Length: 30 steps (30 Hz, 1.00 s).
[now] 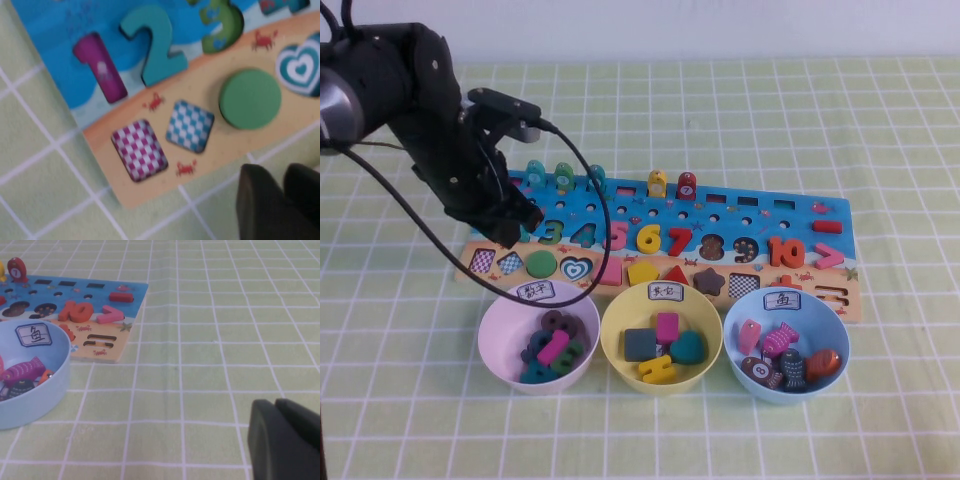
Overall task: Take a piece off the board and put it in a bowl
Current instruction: Pick up the "number 2"
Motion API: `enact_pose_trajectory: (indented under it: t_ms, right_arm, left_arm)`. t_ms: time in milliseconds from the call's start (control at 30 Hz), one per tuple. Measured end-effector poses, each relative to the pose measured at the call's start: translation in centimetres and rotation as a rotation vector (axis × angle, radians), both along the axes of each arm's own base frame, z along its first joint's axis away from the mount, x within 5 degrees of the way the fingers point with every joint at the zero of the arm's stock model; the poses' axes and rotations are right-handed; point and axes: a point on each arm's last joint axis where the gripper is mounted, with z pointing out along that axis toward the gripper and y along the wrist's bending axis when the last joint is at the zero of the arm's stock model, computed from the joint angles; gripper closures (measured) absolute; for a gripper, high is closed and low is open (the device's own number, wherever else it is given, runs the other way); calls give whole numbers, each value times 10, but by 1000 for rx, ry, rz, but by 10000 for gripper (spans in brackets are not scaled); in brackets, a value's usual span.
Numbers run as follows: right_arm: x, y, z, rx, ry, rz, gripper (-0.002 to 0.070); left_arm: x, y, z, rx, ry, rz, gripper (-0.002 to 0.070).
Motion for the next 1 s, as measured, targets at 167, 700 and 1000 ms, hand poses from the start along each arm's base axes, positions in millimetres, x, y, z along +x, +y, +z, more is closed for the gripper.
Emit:
enact_pose_trajectory:
  t_ms: [167,700,1000]
  right_arm:
    - [0,0,0,0,0,0,695]
    - [0,0,0,0,0,0,695]
    - [0,0,0,0,0,0,695]
  left_arm:
    - [10,-3,-3,-30,-67,42,341]
    - [42,-11,-30,-61,-92,140,268]
    - [52,-11,-47,-11,-44,139,274]
